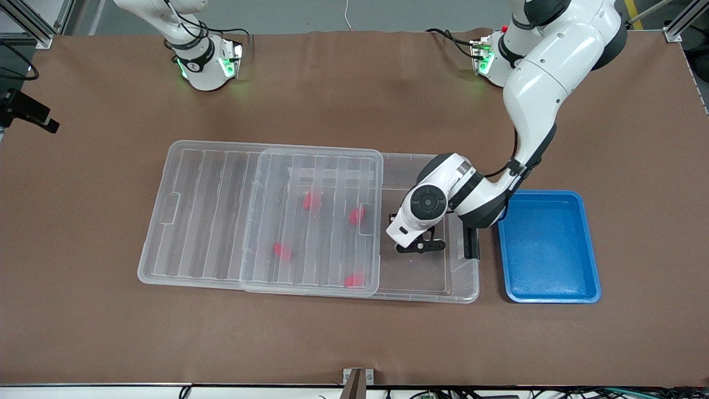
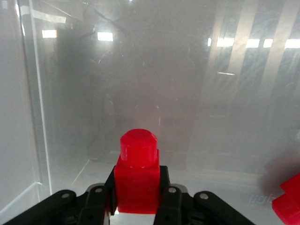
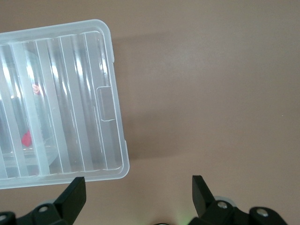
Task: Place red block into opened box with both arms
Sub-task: 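Lower the red block into the box opening and open the left gripper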
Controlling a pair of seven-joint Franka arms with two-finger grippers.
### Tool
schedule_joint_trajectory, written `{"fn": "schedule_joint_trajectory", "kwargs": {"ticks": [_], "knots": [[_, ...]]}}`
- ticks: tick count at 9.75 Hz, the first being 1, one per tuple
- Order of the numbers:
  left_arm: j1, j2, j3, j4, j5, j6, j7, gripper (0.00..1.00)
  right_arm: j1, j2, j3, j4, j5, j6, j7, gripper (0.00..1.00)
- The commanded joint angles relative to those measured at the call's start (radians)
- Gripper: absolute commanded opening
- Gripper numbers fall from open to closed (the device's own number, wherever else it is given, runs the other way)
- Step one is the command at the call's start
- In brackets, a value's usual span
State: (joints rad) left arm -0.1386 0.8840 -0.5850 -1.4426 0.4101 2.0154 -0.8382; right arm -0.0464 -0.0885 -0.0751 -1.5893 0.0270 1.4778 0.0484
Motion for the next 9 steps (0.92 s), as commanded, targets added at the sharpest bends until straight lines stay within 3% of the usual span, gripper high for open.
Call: {"fn": "schedule_joint_trajectory", "kwargs": {"ticks": [1, 4, 5, 6, 7, 9], "knots": [[-0.006, 0.038, 0.005, -0.007, 0.029, 0.026, -0.015, 0.01, -0.023, 0.001, 0.015, 0.006, 0.014, -0.005, -0.013, 1.0], [-0.004, 0.044, 0.007, -0.01, 0.029, 0.046, -0.015, 0.03, -0.023, 0.003, 0.015, 0.006, 0.014, -0.005, -0.013, 1.0], [-0.004, 0.044, 0.014, -0.01, 0.027, 0.046, -0.015, 0.11, -0.023, 0.001, 0.015, 0.006, 0.014, -0.005, -0.013, 1.0], [-0.004, 0.044, 0.026, -0.01, 0.026, 0.046, -0.015, 0.6, -0.023, 0.001, 0.015, 0.006, 0.014, -0.005, -0.013, 1.0], [-0.004, 0.04, 0.027, -0.01, 0.029, 0.048, -0.007, 1.0, -0.023, 0.001, 0.015, 0.006, 0.014, -0.005, -0.013, 1.0], [0.013, -0.026, 0.017, -0.006, 0.026, 0.034, -0.012, 1.0, -0.023, 0.001, 0.015, 0.006, 0.016, -0.005, -0.013, 1.0]]}}
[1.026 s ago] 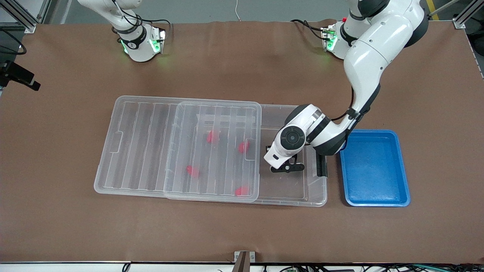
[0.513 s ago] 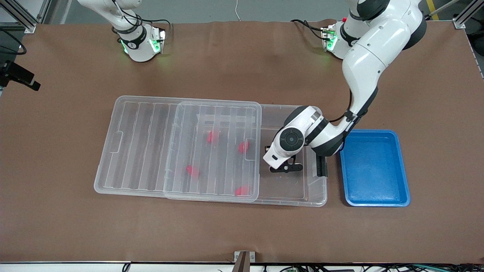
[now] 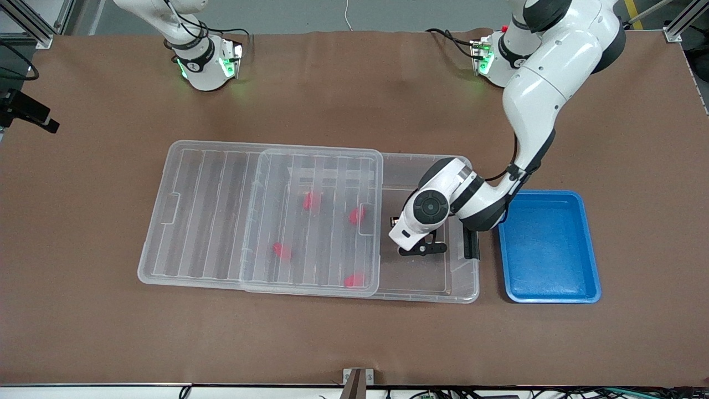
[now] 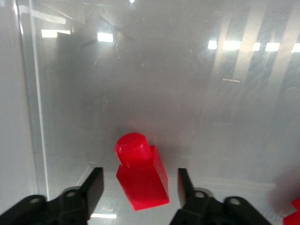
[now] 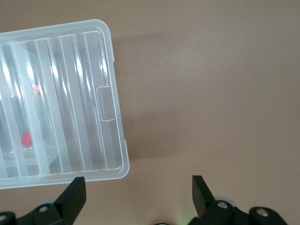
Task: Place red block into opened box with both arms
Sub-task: 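Lower the red block into the box opening and open the left gripper, then raise the left gripper away from the box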
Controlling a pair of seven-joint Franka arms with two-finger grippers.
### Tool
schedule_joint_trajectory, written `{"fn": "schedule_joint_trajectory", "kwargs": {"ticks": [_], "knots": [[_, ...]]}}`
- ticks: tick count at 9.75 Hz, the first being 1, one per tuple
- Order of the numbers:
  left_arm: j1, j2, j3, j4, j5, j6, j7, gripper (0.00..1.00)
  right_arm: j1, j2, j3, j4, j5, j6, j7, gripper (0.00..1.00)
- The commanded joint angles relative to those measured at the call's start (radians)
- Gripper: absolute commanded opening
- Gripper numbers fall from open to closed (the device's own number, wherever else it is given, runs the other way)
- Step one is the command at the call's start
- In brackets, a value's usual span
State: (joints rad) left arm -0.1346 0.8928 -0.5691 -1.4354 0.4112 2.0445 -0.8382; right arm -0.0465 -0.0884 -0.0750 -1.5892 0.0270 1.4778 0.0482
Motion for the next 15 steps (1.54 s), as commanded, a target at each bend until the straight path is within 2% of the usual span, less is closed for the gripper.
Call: {"fn": "schedule_joint_trajectory", "kwargs": {"ticks": [1, 2, 3, 4, 5, 6, 8, 9, 11, 12, 14, 15], "knots": [[0.009, -0.088, 0.001, -0.011, 0.017, -0.024, -0.013, 1.0, -0.024, 0.001, 0.015, 0.005, 0.016, -0.005, -0.013, 1.0], [0.012, -0.15, 0.0, -0.011, 0.011, -0.053, -0.018, 1.0, -0.029, 0.006, 0.012, -0.003, 0.016, -0.004, -0.011, 1.0], [0.013, -0.22, 0.0, -0.011, 0.008, -0.076, -0.015, 1.0, -0.03, 0.036, 0.012, -0.003, 0.017, 0.007, -0.034, 0.75], [0.027, -0.282, 0.0, -0.008, -0.002, -0.128, -0.003, 1.0, -0.033, 0.071, 0.008, -0.014, 0.021, 0.025, -0.133, 0.41], [0.058, -0.343, -0.002, -0.007, -0.018, -0.163, 0.004, 1.0, -0.053, 0.091, 0.006, -0.064, 0.025, 0.107, -0.254, 0.17], [0.078, -0.403, 0.0, -0.007, -0.02, -0.185, 0.034, 1.0, -0.055, 0.126, 0.006, -0.111, 0.025, 0.196, -0.298, 0.0], [0.16, -0.523, -0.003, -0.003, -0.047, -0.245, 0.144, 1.0, -0.047, 0.284, 0.008, -0.12, 0.024, 0.316, -0.341, 0.0], [0.2, -0.572, -0.002, 0.025, -0.099, -0.298, 0.224, 1.0, -0.035, 0.33, 0.012, -0.12, 0.025, 0.373, -0.353, 0.0], [0.292, -0.594, -0.003, 0.117, -0.199, -0.474, 0.324, 1.0, -0.027, 0.412, 0.02, -0.124, 0.034, 0.413, -0.361, 0.0], [0.34, -0.613, -0.005, 0.148, -0.224, -0.522, 0.35, 1.0, -0.026, 0.418, 0.029, -0.139, 0.053, 0.418, -0.363, 0.0], [0.418, -0.688, 0.001, 0.148, -0.238, -0.573, 0.518, 1.0, -0.023, 0.424, 0.064, -0.194, 0.059, 0.496, -0.36, 0.0], [0.453, -0.704, 0.001, 0.147, -0.28, -0.595, 0.594, 1.0, -0.023, 0.424, 0.081, -0.198, 0.073, 0.495, -0.36, 0.0]]}}
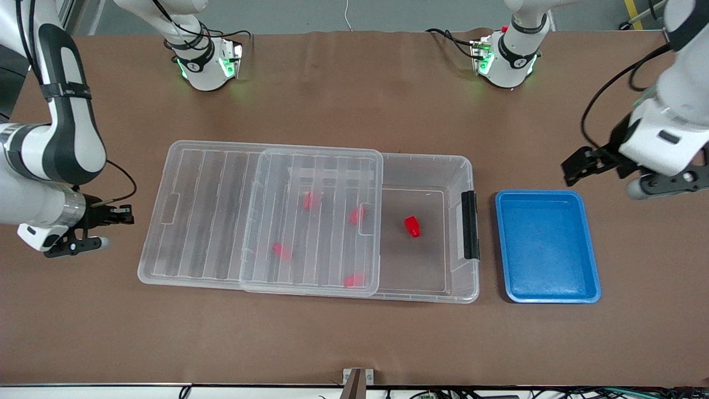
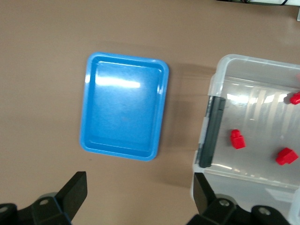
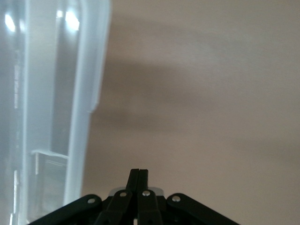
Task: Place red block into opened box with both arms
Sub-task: 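Raise the left gripper away from the box, then push the lid back over the box with the right gripper while the left gripper withdraws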
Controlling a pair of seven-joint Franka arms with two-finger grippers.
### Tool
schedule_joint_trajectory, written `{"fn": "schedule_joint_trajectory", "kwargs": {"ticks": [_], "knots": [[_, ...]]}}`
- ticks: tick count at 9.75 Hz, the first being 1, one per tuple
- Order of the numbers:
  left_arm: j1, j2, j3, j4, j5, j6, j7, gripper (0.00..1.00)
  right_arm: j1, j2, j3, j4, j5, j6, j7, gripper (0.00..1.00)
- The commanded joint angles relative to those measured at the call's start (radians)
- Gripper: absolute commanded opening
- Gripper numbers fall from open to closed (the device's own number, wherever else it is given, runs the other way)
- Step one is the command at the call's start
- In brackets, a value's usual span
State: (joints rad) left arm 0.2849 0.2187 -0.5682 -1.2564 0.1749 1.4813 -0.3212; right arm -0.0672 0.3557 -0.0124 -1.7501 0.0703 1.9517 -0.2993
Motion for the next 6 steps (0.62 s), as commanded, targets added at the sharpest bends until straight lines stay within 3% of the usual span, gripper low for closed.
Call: {"fn": "schedule_joint_trajectory", "kwargs": {"ticks": [1, 2, 3, 5, 6], "knots": [[0.089, -0.045, 0.001, -0.035, -0.084, -0.077, 0.132, 1.0, 0.0, -0.018, 0.04, -0.039, 0.045, 0.021, -0.006, 0.0], [0.106, -0.062, 0.01, -0.043, -0.104, -0.102, 0.18, 1.0, 0.0, -0.014, 0.058, -0.039, 0.071, 0.019, 0.0, 0.0], [0.064, -0.111, 0.065, -0.102, -0.112, -0.105, 0.232, 1.0, 0.001, -0.014, 0.077, -0.037, 0.081, 0.018, 0.011, 0.0], [-0.155, -0.168, 0.309, -0.184, -0.156, -0.102, 0.272, 1.0, 0.018, -0.008, 0.109, -0.035, 0.1, 0.026, 0.063, 0.0], [-0.205, -0.208, 0.373, -0.234, -0.173, -0.089, 0.304, 1.0, 0.027, 0.002, 0.135, -0.031, 0.101, 0.03, 0.096, 0.0]]}}
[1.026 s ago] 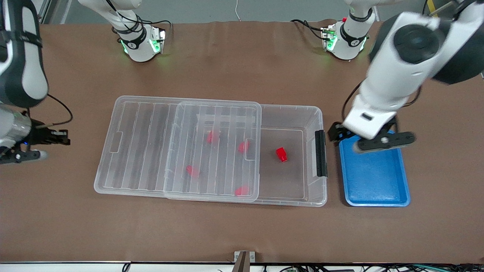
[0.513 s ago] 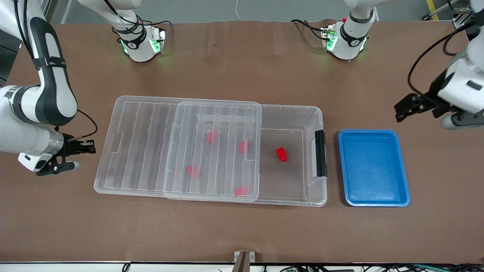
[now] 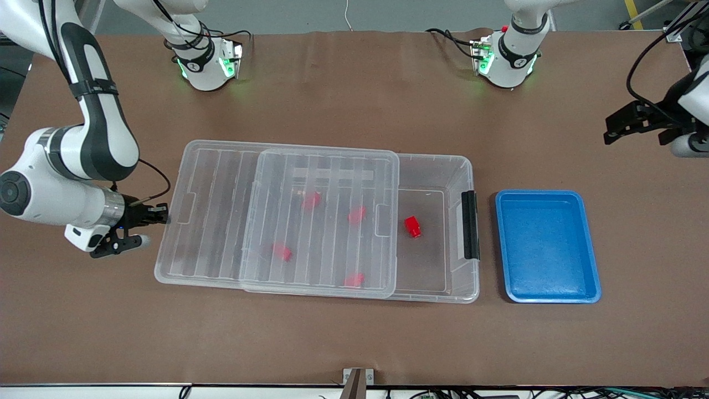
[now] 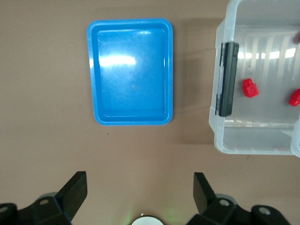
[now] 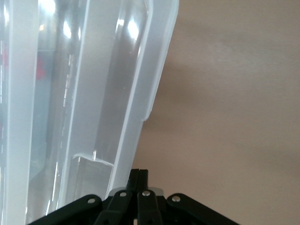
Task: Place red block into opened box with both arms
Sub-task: 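Push the lid back over the box with the right gripper while the left gripper withdraws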
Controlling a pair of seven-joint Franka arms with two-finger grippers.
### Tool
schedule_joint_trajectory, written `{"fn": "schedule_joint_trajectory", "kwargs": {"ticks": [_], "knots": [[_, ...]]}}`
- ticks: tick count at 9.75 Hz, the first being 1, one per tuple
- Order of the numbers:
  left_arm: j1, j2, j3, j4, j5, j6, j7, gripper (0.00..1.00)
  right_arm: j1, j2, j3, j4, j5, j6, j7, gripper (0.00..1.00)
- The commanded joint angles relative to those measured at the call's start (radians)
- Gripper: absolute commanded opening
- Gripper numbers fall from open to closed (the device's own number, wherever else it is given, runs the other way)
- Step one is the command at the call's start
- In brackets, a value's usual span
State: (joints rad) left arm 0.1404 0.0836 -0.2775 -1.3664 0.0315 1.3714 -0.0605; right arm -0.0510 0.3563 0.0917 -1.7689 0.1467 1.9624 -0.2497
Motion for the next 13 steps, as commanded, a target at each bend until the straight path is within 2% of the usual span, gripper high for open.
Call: {"fn": "schedule_joint_trajectory", "kwargs": {"ticks": [1, 2, 6, 13], "knots": [[-0.089, -0.114, 0.096, -0.176, -0.03, 0.035, 0.047, 1.0, 0.014, 0.016, 0.06, -0.008, 0.025, 0.022, 0.081, 0.0], [-0.091, -0.139, 0.097, -0.204, -0.028, 0.038, 0.047, 1.0, 0.016, 0.027, 0.083, -0.001, 0.025, 0.036, 0.105, 0.0], [-0.093, -0.14, 0.078, -0.197, -0.022, 0.037, 0.033, 1.0, 0.046, 0.052, 0.131, 0.011, 0.024, 0.072, 0.181, 0.0], [-0.09, -0.145, 0.054, -0.195, -0.015, 0.035, 0.028, 1.0, 0.079, 0.066, 0.137, 0.02, 0.025, 0.093, 0.19, 0.0]]}}
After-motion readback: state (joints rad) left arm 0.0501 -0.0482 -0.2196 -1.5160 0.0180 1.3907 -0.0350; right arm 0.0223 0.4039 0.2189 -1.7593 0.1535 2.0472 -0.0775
